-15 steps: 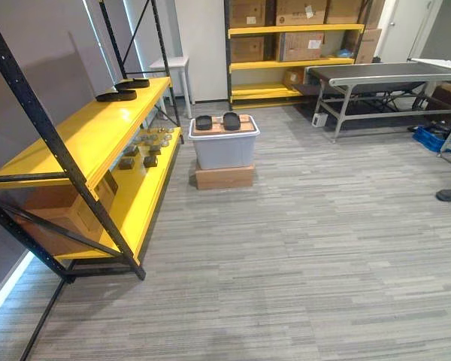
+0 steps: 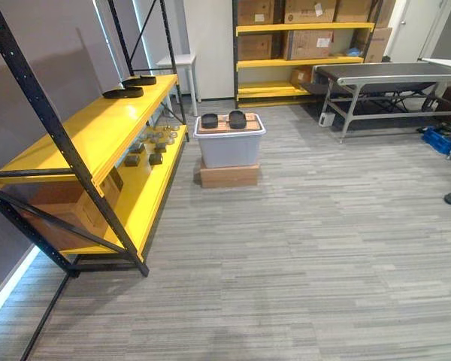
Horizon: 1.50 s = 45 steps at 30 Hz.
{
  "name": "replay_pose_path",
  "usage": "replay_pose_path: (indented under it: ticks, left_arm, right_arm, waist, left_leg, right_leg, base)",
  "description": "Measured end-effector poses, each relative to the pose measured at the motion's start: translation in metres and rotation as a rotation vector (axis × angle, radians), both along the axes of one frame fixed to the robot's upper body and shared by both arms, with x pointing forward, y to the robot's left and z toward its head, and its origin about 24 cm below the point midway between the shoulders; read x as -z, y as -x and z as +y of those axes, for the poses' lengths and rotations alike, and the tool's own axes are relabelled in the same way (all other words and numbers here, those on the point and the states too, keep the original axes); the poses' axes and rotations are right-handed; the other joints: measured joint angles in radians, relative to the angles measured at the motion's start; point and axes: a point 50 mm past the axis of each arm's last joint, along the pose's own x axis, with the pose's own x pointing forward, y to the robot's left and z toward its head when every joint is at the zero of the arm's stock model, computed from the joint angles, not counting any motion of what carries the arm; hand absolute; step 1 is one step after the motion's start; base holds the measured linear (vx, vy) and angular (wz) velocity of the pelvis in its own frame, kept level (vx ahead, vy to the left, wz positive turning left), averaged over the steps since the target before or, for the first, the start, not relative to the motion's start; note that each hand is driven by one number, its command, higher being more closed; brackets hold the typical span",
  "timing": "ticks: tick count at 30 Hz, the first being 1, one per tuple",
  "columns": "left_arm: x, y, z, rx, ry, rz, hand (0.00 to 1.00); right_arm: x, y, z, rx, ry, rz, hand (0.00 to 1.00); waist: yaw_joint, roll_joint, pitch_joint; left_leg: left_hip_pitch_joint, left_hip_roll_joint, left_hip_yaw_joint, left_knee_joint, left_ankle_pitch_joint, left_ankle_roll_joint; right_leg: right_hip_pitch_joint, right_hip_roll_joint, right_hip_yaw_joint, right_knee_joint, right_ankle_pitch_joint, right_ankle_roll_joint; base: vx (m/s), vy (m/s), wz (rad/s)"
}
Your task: Walk over and take plastic housings, then place them on the shelf
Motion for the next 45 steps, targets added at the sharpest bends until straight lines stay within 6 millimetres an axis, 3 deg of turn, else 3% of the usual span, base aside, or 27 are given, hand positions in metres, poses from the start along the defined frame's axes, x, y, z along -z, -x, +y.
replay_pose_path:
  ticks: [13, 24, 26, 28, 29, 30, 32, 34, 35, 36, 37, 38, 39, 40, 42, 43, 44, 45]
  left_arm:
    - [0.004, 0.006, -0.01, 0.033, 0.017, 0.024, 0.0]
    - [0.003, 0.001, -0.011, 0.051, 0.017, 0.0, 0.0]
    - [0.002, -0.001, -0.012, 0.046, 0.02, -0.005, 0.0]
    - [0.002, -0.004, -0.013, 0.067, 0.02, -0.01, 0.0]
    - [0.002, -0.004, -0.013, 0.075, 0.019, -0.006, 0.0]
    - [0.002, -0.003, -0.01, 0.085, 0.01, 0.001, 0.0]
    - [-0.001, -0.005, -0.004, 0.111, -0.01, 0.007, 0.0]
    - [-0.003, -0.013, -0.001, 0.115, -0.024, -0.008, 0.0]
    - [-0.005, -0.023, 0.001, 0.118, -0.035, -0.032, 0.0]
    - [-0.008, -0.036, 0.001, 0.116, -0.043, -0.062, 0.0]
    - [-0.01, -0.042, 0.001, 0.117, -0.043, -0.077, 0.0]
    - [-0.01, -0.048, -0.002, 0.108, -0.035, -0.097, 0.0]
    - [-0.01, -0.053, -0.009, 0.086, -0.017, -0.125, 0.0]
    - [-0.01, -0.055, -0.012, 0.071, -0.009, -0.14, 0.0]
    - [-0.01, -0.057, -0.018, 0.032, 0.003, -0.171, 0.0]
    - [-0.01, -0.058, -0.023, 0.02, 0.014, -0.186, 0.0]
    - [-0.011, -0.059, -0.03, -0.008, 0.03, -0.214, 0.0]
    - [-0.01, -0.058, -0.033, -0.017, 0.038, -0.222, 0.0]
  right_arm:
    - [0.003, 0.001, 0.008, -0.019, -0.01, 0.022, 0.0]
    - [0.006, -0.003, 0.018, -0.085, -0.018, 0.044, 0.0]
    - [0.006, -0.008, 0.019, -0.104, -0.017, 0.038, 0.0]
    - [0.006, -0.017, 0.022, -0.14, -0.015, 0.029, 0.0]
    - [0.006, -0.018, 0.024, -0.155, -0.017, 0.029, 0.0]
    - [0.007, -0.026, 0.03, -0.194, -0.023, 0.024, 0.0]
    - [0.011, -0.023, 0.041, -0.228, -0.046, 0.039, 0.0]
    - [0.013, -0.023, 0.048, -0.254, -0.059, 0.048, 0.0]
    - [0.013, -0.022, 0.05, -0.253, -0.065, 0.048, 0.0]
    - [0.014, -0.018, 0.051, -0.247, -0.069, 0.057, 0.0]
    - [0.015, -0.015, 0.051, -0.243, -0.07, 0.065, 0.0]
    - [0.017, 0.0, 0.049, -0.213, -0.076, 0.093, 0.0]
    - [0.018, 0.011, 0.047, -0.153, -0.08, 0.099, 0.0]
    - [0.018, 0.014, 0.048, -0.128, -0.084, 0.098, 0.0]
    - [0.021, 0.018, 0.059, -0.103, -0.106, 0.09, 0.0]
    - [0.021, 0.021, 0.064, -0.102, -0.111, 0.086, 0.0]
    - [0.021, 0.022, 0.068, -0.1, -0.111, 0.077, 0.0]
    - [0.021, 0.021, 0.07, -0.102, -0.112, 0.072, 0.0]
  waist:
    - [-0.001, -0.002, 0.001]
    - [0.012, -0.012, 0.005]
    - [0.013, -0.018, 0.011]
    - [0.02, -0.024, 0.038]
    - [0.027, -0.024, 0.047]
    - [0.029, -0.021, 0.064]
    - [0.024, -0.03, 0.079]
    - [0.007, -0.024, 0.086]
    - [-0.008, -0.022, 0.098]
    - [-0.028, -0.026, 0.107]
    - [-0.035, -0.028, 0.111]
    - [-0.045, -0.028, 0.11]
    - [-0.06, -0.004, 0.105]
    - [-0.058, 0.005, 0.103]
    - [-0.05, 0.005, 0.104]
    - [-0.052, 0.005, 0.105]
    - [-0.049, 0.009, 0.106]
    - [-0.04, 0.013, 0.105]
  left_leg:
    - [0.001, 0.002, 0.01, -0.002, -0.001, -0.001]
    - [0.001, 0.01, 0.051, -0.009, -0.01, -0.01]
    - [-0.02, 0.01, 0.055, 0.031, -0.043, 0.001]
    - [-0.02, 0.008, 0.071, 0.069, -0.082, 0.016]
    - [-0.011, 0.01, 0.085, 0.068, -0.086, 0.018]
    - [0.009, 0.007, 0.092, 0.063, -0.092, 0.035]
    - [0.03, 0.009, 0.089, 0.052, -0.101, 0.042]
    - [0.037, 0.026, 0.083, 0.048, -0.115, 0.034]
    - [0.039, 0.042, 0.067, 0.047, -0.124, 0.024]
    - [0.045, 0.053, 0.04, 0.042, -0.137, 0.007]
    - [0.055, 0.055, 0.028, 0.038, -0.144, -0.002]
    - [0.077, 0.067, 0.003, 0.032, -0.162, -0.026]
    - [0.105, 0.105, -0.012, 0.023, -0.17, -0.038]
    - [0.114, 0.115, -0.01, 0.031, -0.168, -0.04]
    - [0.071, 0.152, -0.005, 0.218, -0.162, -0.052]
    - [0.01, 0.173, -0.006, 0.402, -0.159, -0.06]
    - [-0.103, 0.215, -0.027, 0.706, -0.1, -0.07]
    - [-0.154, 0.234, -0.044, 0.844, -0.082, -0.076]
  right_leg:
    - [-0.002, 0.002, 0.007, 0.0, 0.0, 0.0]
    - [-0.023, 0.013, 0.051, 0.001, 0.0, 0.0]
    - [-0.062, 0.007, 0.053, 0.067, -0.043, 0.008]
    - [-0.179, -0.02, 0.049, 0.343, -0.153, 0.081]
    - [-0.224, -0.027, 0.042, 0.433, -0.162, 0.095]
    - [-0.307, -0.052, -0.005, 0.597, -0.173, 0.097]
    - [-0.371, -0.068, -0.051, 0.674, -0.196, 0.097]
    - [-0.423, -0.049, -0.063, 0.582, -0.195, 0.083]
    - [-0.448, -0.031, -0.06, 0.46, -0.164, 0.052]
    - [-0.463, -0.019, -0.053, 0.319, -0.102, 0.03]
    - [-0.466, -0.018, -0.047, 0.261, -0.071, 0.03]
    - [-0.46, -0.007, -0.015, 0.239, 0.032, 0.022]
    - [-0.461, 0.025, -0.006, 0.299, 0.046, -0.027]
    - [-0.467, 0.035, -0.014, 0.332, 0.008, -0.055]
    - [-0.434, 0.045, -0.031, 0.404, -0.069, -0.097]
    - [-0.388, 0.044, -0.04, 0.396, -0.096, -0.106]
    - [-0.318, 0.053, -0.051, 0.371, -0.126, -0.12]
    - [-0.282, 0.063, -0.049, 0.358, -0.136, -0.13]
  base:
    - [-0.02, -0.015, -0.02]
    - [-0.01, -0.021, -0.12]
    - [-0.01, -0.011, -0.09]
    - [0.01, 0.014, -0.23]
    - [0.02, 0.06, -0.42]
    - [0.02, 0.07, -0.29]
    - [0.11, 0.048, -0.06]
    - [0.2, -0.03, 0.12]
    - [0.37, -0.154, 0.47]
    - [0.33, -0.142, 0.58]
    - [0.4, -0.199, 0.71]
    - [0.51, -0.273, 0.74]
    - [0.64, -0.317, 0.64]
    - [0.7, -0.324, 0.3]
    - [0.6, -0.255, 0.15]
    - [0.61, -0.23, 0.42]
    - [0.48, -0.159, 0.32]
    - [0.59, -0.16, -0.03]
